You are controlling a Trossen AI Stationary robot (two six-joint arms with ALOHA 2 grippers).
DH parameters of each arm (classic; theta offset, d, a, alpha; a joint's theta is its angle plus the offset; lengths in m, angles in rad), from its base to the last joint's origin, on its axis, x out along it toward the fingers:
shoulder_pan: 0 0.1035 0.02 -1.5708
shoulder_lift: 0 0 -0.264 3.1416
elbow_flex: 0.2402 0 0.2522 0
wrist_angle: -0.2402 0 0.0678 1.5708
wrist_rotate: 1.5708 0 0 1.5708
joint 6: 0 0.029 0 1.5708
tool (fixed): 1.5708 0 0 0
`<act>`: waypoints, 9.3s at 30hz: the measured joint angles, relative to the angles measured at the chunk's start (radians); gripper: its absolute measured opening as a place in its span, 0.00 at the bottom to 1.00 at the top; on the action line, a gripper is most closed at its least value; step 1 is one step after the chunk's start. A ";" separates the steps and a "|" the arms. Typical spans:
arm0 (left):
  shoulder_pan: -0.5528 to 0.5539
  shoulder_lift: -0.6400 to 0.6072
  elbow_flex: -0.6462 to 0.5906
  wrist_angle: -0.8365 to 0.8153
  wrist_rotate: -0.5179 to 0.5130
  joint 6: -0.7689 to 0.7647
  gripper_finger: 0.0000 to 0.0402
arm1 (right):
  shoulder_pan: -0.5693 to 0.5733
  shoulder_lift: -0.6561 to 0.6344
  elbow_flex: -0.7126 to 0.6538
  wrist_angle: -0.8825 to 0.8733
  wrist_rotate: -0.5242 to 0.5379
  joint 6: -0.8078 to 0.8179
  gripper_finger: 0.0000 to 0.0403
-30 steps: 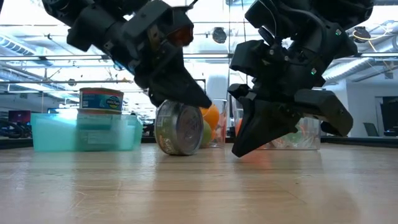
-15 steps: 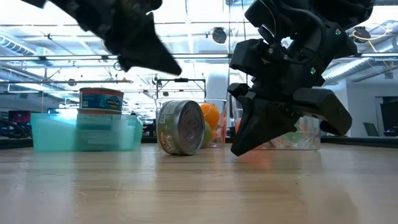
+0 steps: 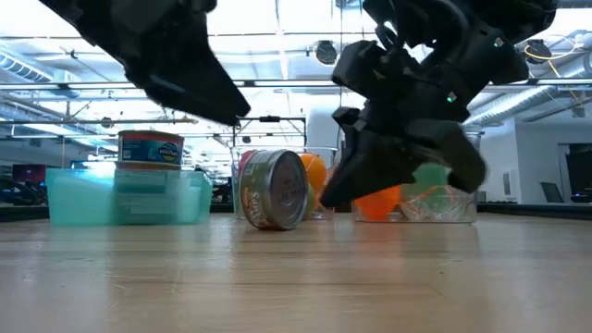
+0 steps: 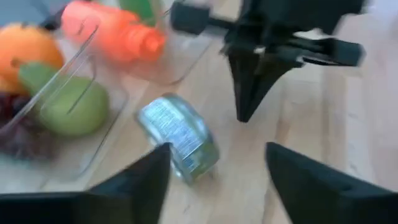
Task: Pick & Place Food Item
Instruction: Put the green tuna can into the green bin, then stack the blue tuna can on top of the green tuna can in the green bin
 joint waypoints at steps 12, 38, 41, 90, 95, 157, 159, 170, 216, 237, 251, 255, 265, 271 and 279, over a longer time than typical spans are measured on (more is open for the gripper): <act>0.143 0.079 -0.001 0.074 0.195 -0.187 0.86 | -0.028 0.000 0.001 0.059 0.100 -0.076 0.00; 0.229 0.151 0.001 0.165 0.348 -0.218 0.33 | 0.003 -0.001 0.002 0.042 0.039 -0.102 0.00; 0.218 0.127 0.001 0.163 0.364 -0.174 0.34 | 0.006 -0.001 0.002 0.043 0.040 -0.104 0.00; 0.665 -0.419 0.003 -1.216 0.012 0.139 0.34 | 0.005 -0.001 0.001 0.007 0.039 -0.071 0.00; 0.776 -0.372 0.003 -1.130 0.105 0.279 0.34 | 0.005 -0.001 0.001 0.007 0.039 -0.071 0.00; 0.944 0.026 0.002 -0.894 0.197 0.335 0.51 | -0.013 0.000 0.001 -0.033 0.040 -0.076 0.00; 0.941 0.026 0.002 -0.897 0.201 0.333 0.54 | -0.015 0.000 0.001 -0.034 0.040 -0.074 0.00; 0.942 0.024 0.002 -0.895 0.286 0.341 0.73 | -0.015 0.000 0.001 -0.046 0.040 -0.072 0.00; 0.297 -0.362 0.198 -0.542 0.322 0.043 0.50 | -0.015 -0.003 0.001 -0.024 0.040 -0.132 0.00; 0.224 0.150 0.196 -0.016 0.201 -0.085 0.92 | 0.192 -0.078 0.000 -0.179 -0.006 -0.098 0.00; 0.332 0.172 0.198 0.052 0.353 -0.115 0.98 | 0.175 -0.091 0.001 -0.297 -0.007 0.051 0.00; 0.353 0.195 0.197 0.071 0.402 -0.110 0.99 | 0.169 -0.091 0.000 -0.293 -0.008 0.061 0.00; 0.362 0.256 0.207 0.109 0.430 -0.111 0.98 | 0.156 -0.091 -0.003 -0.293 -0.009 0.061 0.00; 0.364 0.330 0.271 0.105 0.430 -0.084 0.95 | 0.152 -0.091 -0.003 -0.301 -0.011 0.068 0.00; 0.385 0.335 0.281 0.082 0.441 -0.086 0.68 | 0.150 -0.090 -0.034 -0.287 -0.012 0.085 0.00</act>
